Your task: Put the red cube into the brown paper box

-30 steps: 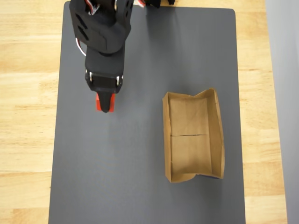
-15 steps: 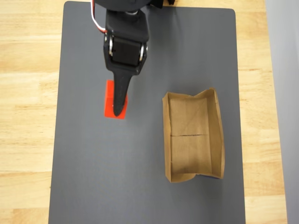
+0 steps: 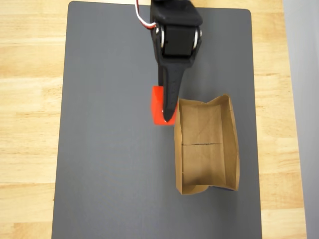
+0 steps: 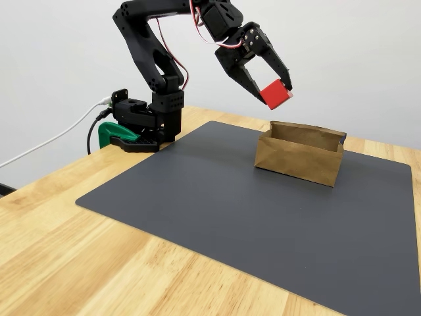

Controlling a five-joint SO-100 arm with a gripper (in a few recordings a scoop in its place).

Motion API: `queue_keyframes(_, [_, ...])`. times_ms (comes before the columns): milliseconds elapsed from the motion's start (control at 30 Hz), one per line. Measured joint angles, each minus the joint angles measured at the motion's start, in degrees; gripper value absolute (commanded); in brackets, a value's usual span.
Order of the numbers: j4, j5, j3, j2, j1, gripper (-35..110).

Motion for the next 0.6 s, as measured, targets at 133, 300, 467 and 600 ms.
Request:
queue_keyframes(133, [-7.1,0.9,1.7,-1.8,-2.8,0])
queue_keyframes(300, [-12.6,2.5,1.4,-9.2,-6.9,0])
queue_keyframes(467, [-13.6,4.8,-1.7,-15.8,-8.8,0])
queue_keyframes(600, [-14.2,6.2,-1.8,-17.1,-12.2,0])
